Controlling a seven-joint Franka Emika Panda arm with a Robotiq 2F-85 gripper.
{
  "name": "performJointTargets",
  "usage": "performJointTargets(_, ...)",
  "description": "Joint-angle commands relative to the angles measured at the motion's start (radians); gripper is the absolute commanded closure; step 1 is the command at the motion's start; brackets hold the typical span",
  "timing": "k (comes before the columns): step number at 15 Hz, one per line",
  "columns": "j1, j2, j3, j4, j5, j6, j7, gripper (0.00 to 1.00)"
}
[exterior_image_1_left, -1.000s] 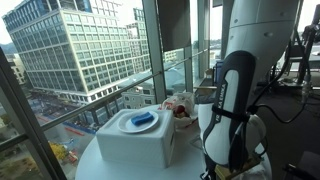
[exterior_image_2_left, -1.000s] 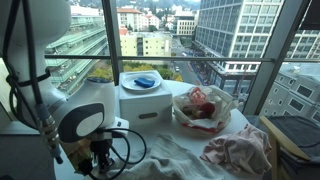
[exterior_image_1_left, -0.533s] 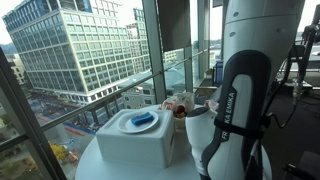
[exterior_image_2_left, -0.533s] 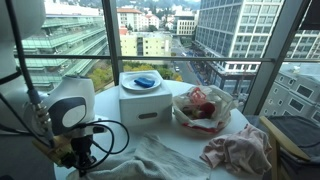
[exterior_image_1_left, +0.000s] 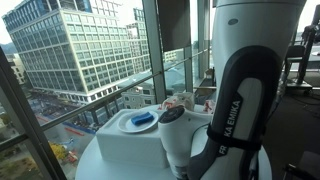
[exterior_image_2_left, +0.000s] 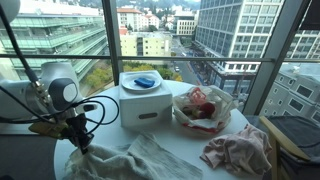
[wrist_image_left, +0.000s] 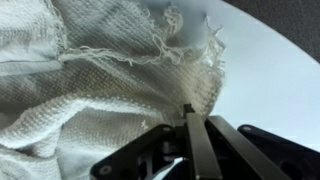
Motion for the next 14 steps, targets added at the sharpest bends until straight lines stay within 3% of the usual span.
performJointTargets(1,0.024,0.008,-0.018,0.075,-0.038,-0.055,0.039,0.97)
performJointTargets(12,0.022,0.062,0.033,0.206,-0.040,-0.122,0.035,0.96)
performJointTargets(13,0.014,0.062,0.042,0.213,-0.029,-0.136,0.032,0.71)
performJointTargets(14,0.010,0.062,0.046,0.215,-0.027,-0.144,0.031,0.70)
